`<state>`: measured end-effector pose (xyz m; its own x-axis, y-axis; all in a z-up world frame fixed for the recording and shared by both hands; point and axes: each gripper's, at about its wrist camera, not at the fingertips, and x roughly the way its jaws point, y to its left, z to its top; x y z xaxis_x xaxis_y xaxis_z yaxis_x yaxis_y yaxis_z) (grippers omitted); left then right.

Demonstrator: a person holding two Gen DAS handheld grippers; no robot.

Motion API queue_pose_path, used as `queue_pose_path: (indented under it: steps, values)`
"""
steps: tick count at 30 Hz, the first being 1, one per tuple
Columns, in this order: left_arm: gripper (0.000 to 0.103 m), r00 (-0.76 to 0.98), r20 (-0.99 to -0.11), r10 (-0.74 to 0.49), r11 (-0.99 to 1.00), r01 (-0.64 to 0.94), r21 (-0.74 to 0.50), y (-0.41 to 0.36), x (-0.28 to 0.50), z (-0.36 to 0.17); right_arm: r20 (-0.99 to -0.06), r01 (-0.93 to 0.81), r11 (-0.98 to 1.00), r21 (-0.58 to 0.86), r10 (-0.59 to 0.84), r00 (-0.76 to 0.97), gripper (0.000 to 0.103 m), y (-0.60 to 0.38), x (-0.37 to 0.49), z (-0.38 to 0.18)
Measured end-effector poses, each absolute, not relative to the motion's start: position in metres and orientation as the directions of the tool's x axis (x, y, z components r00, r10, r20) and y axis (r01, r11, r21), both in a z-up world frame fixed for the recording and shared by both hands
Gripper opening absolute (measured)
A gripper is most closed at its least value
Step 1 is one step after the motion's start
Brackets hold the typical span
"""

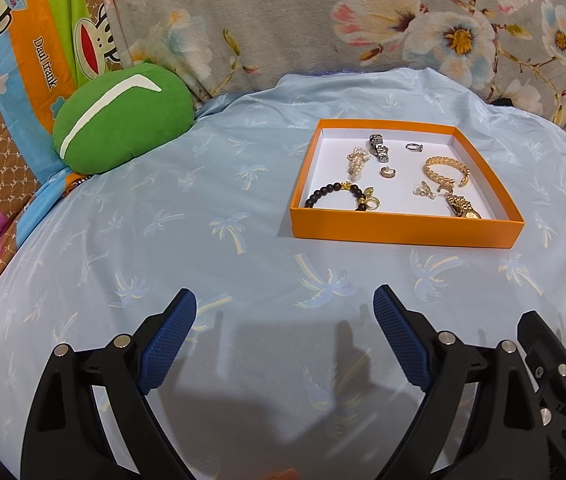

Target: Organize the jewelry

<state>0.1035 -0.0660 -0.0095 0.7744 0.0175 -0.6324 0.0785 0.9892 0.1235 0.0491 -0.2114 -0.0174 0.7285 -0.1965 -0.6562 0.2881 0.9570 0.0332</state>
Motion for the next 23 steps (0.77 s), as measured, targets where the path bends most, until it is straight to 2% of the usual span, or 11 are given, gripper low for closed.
queue_pose_path:
  steps: [23]
  values:
    - [0.087, 0.779, -0.626, 0.021, 0.989, 0.075, 0.126, -0.0648, 0.103, -0.0087, -0.655, 0.288, 0.957, 0.033, -0.197, 0.729, 0.086, -0.2114, 0.049, -0.0175]
